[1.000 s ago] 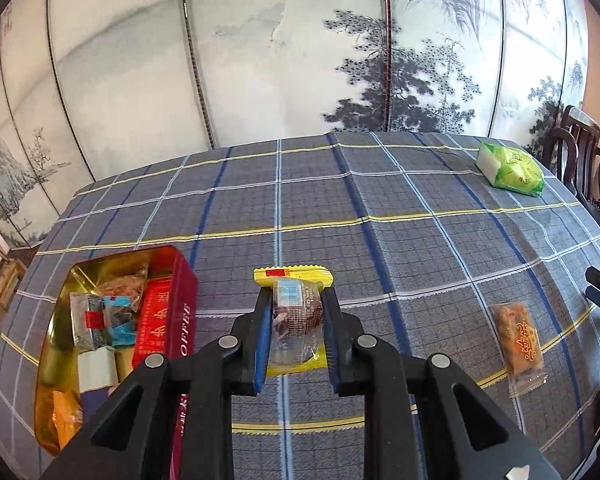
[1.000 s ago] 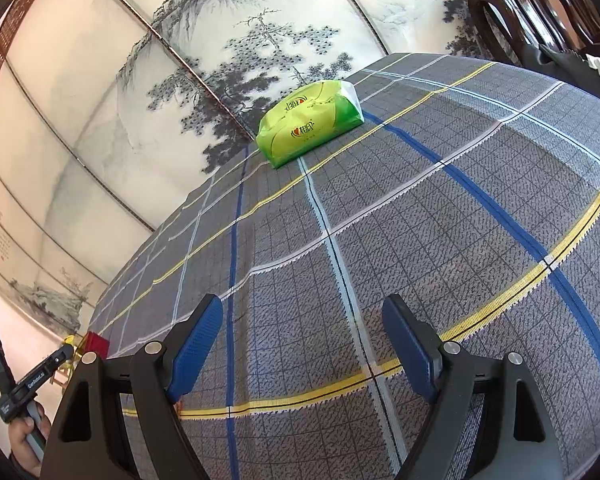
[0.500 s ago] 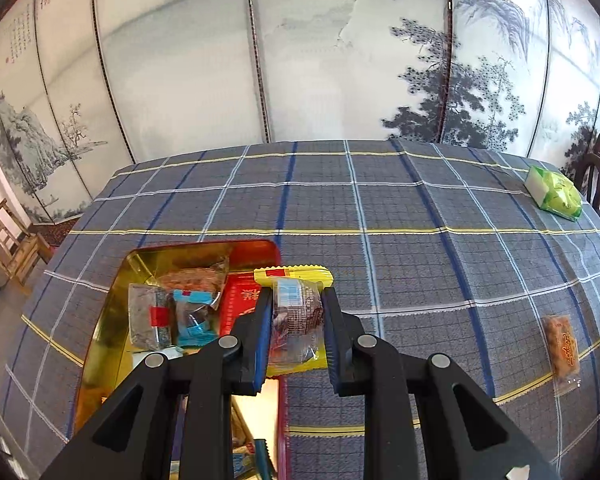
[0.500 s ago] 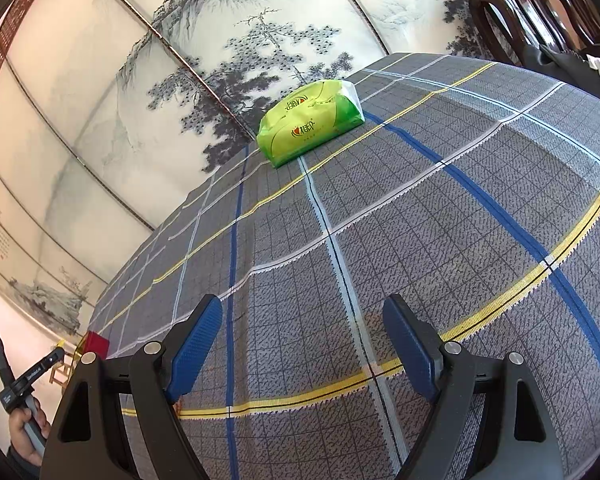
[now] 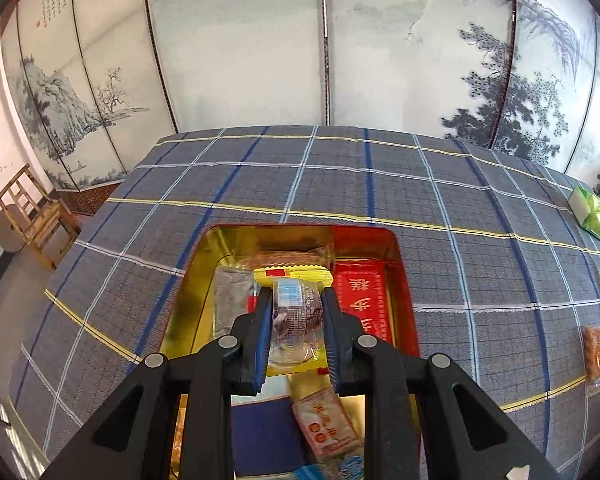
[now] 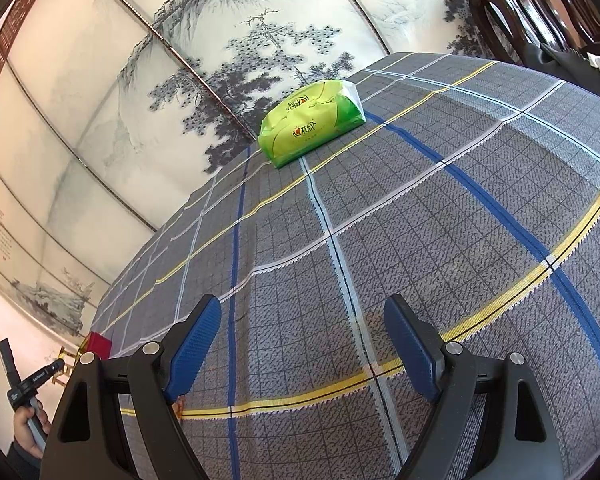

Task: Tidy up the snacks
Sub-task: 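Carry the yellow-edged packet with the left tool over the tin, then lower the packet into the tin and open the left tool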

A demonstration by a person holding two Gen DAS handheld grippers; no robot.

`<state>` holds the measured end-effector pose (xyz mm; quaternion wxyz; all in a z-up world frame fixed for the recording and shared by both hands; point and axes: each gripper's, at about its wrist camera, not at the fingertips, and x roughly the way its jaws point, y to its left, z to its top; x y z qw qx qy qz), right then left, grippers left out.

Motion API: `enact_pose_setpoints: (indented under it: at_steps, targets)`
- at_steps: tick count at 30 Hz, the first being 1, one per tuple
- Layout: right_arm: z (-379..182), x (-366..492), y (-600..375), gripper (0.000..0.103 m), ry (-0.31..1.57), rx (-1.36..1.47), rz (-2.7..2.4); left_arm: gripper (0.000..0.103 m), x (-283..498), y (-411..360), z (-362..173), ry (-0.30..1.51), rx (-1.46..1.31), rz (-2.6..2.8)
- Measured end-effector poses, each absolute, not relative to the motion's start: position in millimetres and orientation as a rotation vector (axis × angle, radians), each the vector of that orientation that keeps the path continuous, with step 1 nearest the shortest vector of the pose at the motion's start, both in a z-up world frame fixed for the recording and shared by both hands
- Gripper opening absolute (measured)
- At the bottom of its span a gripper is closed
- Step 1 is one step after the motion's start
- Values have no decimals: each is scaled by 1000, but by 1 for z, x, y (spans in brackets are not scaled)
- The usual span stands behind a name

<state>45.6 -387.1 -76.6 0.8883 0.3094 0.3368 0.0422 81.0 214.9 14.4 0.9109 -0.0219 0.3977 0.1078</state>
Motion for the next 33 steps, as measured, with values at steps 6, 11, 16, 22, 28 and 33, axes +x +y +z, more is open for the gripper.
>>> enact_pose_setpoints:
  at_steps: [6,11,16,22,28,33]
  targets:
    - [-76,45,-386,85,699,643,88,20,80,248,7,857,-98,245]
    - [-76,44,-386,85,700,642,87,20,76,268,-2,883,-148,268]
    - [-74,44,-383,86,700,641,88,20,72,274,-7,892,-158,276]
    - [-74,45,-382,86,700,642,88,20,60,269,-13,902,-121,263]
    - [-75,44,-383,86,699,642,88,20,49,268,-25,911,-95,264]
    - [-74,44,-382,87,700,641,88,20,47,269,-33,922,-98,275]
